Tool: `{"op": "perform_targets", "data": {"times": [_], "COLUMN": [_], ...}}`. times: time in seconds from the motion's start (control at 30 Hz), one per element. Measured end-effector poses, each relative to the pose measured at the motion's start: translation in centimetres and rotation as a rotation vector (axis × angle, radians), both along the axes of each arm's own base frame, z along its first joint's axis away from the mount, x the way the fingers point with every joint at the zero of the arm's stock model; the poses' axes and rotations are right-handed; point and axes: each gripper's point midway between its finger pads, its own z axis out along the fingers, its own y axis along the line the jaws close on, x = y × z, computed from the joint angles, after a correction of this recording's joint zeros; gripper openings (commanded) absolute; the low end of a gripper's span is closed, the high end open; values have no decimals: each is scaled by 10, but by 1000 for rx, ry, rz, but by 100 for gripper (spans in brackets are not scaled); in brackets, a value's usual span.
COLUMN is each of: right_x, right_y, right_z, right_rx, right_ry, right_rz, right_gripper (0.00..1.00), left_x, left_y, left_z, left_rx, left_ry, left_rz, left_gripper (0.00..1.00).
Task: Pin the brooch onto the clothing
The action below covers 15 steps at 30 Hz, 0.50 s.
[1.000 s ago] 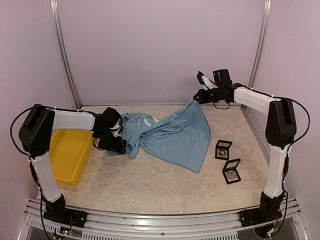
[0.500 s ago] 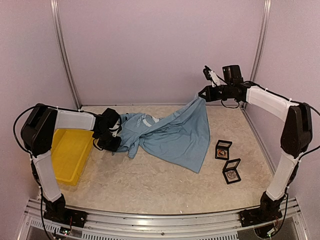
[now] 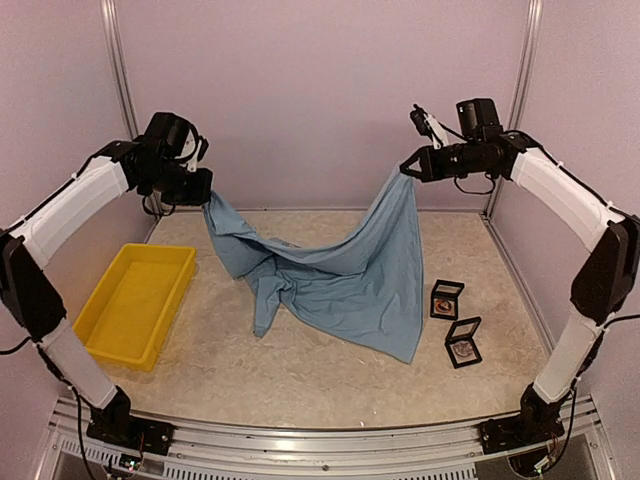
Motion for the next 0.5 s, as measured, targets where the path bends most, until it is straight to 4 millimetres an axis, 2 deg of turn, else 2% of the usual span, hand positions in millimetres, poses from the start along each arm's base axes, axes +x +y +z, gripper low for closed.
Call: {"op": "perform_targets", "data": {"times": [0.1,0.13,0.17,0.2,0.27,0.33,0.43,0.5], "right_x": [73,105,127,146,169,177,171,159], "right_y": [14,15,14,9,-10,-30,-52,-53], "right_z": [44,67,80,93,109,123,152,175], "right_rx": [63,102,135,174,256,328,379,394], "right_ry": [-123,-193,-245,-302,-361,-411,-510,-580], "right_rz": [-16,-35,-52,-73,-128,-170,-189,-167], "right_gripper": [0,0,0,0,0,0,0,0], "left_x": [85,110,132,151,171,168,141,121], "left_y": [4,2,1,0,2,10,22,24], "left_z": [76,103,128,160,202,215,228,257], "left_rx": [-29,-44,-58,-79,-110,-102,-66,-56], "left_ry": [-189,-268,-343,-448,-621,-690,-732,-802], "left_rz": [62,74,86,98,130,151,155,144], "left_gripper": [0,0,0,0,0,0,0,0]}}
